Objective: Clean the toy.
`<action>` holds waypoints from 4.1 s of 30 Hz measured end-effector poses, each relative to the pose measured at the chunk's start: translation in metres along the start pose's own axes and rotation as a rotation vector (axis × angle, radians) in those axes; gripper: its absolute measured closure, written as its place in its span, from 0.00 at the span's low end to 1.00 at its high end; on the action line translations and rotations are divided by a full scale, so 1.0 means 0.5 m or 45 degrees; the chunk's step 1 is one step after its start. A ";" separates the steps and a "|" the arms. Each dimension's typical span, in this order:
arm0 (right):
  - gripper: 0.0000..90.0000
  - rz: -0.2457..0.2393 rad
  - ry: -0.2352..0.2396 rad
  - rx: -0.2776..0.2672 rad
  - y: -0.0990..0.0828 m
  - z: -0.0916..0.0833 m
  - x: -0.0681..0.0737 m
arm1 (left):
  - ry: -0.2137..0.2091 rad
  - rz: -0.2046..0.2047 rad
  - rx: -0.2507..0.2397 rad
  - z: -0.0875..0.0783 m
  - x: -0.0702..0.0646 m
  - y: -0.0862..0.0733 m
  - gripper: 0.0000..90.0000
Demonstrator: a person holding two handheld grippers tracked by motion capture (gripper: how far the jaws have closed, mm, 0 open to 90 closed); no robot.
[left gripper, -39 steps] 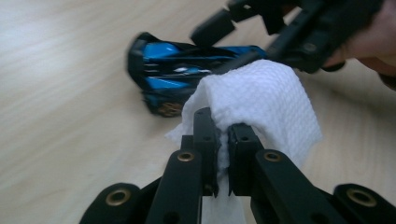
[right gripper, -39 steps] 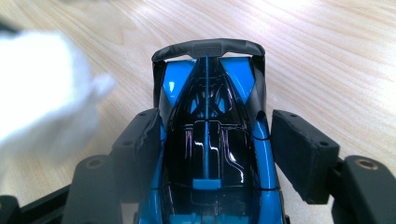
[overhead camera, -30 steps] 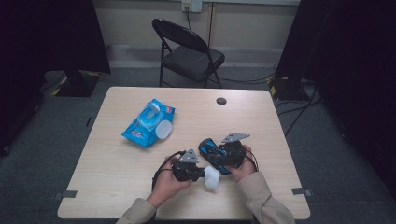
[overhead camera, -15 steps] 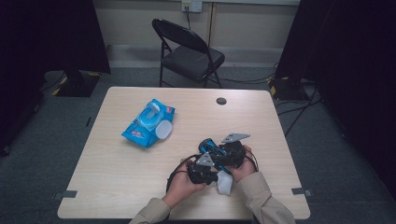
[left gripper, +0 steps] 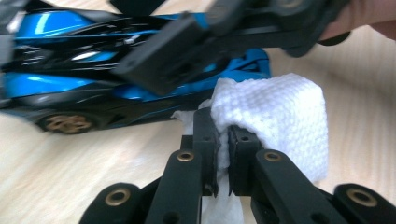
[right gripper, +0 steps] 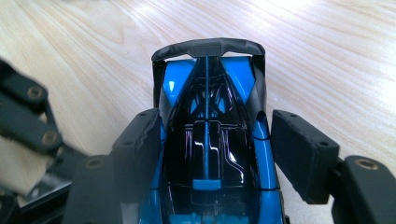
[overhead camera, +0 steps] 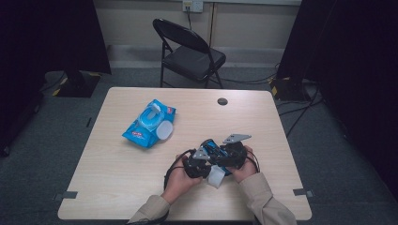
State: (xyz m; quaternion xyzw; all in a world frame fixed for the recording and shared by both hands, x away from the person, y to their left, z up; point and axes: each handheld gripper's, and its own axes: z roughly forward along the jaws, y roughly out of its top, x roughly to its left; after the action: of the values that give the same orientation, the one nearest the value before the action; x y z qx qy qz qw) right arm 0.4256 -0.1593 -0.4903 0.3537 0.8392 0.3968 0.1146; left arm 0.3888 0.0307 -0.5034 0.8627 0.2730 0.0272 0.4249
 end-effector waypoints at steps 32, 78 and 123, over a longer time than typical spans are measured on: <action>0.38 0.000 -0.004 -0.006 -0.002 0.000 0.001 | 0.192 -0.131 -0.058 -0.050 0.095 -0.010 0.94; 0.38 0.011 -0.008 0.003 -0.001 0.000 0.001 | 0.051 -0.070 -0.126 -0.080 0.017 -0.027 0.94; 0.38 0.013 -0.004 -0.007 -0.003 0.000 0.000 | 0.116 -0.128 -0.011 -0.029 0.067 -0.003 0.93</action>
State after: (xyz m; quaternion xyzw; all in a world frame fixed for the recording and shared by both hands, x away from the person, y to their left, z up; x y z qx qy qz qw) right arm 0.4247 -0.1599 -0.4913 0.3581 0.8361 0.3993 0.1150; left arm 0.4125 0.0582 -0.5012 0.8438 0.3351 0.0464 0.4166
